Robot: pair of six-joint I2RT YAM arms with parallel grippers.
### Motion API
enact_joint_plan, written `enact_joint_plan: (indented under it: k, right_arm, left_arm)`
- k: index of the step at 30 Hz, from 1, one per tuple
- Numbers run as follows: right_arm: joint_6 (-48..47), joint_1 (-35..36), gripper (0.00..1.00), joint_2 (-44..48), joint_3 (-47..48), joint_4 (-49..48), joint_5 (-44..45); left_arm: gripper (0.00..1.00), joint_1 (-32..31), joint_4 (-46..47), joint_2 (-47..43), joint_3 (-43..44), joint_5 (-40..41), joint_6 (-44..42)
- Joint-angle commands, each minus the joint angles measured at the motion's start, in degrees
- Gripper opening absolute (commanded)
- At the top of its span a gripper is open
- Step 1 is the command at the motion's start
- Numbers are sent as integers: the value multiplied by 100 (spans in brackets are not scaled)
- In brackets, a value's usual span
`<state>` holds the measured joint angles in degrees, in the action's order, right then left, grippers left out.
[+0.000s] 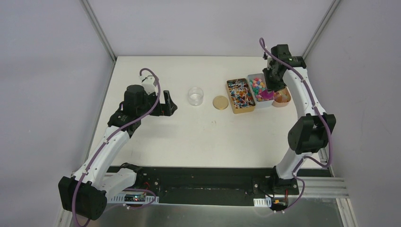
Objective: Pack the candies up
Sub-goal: Scoop the fake candies from the storage box.
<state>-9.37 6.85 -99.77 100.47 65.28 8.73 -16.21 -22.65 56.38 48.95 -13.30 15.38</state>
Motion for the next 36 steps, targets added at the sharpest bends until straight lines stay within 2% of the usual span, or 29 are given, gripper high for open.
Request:
enact_joint_plan:
  k: [1, 14, 24, 36]
  right_arm:
    - [-67, 34, 0, -186, 439, 181, -91]
    - [-73, 40, 0, -1018, 920, 243, -301]
    - [-61, 86, 0, -638, -245, -696, -433]
    - [-119, 85, 0, -331, -965, -1316, -591]
  left_arm:
    - [99, -76, 34, -112, 27, 177, -140]
    - [99, -76, 9, -127, 27, 240, -143]
    - [99, -76, -11, -171, 27, 288, -153]
    - [99, -81, -13, -218, 9, 327, -155]
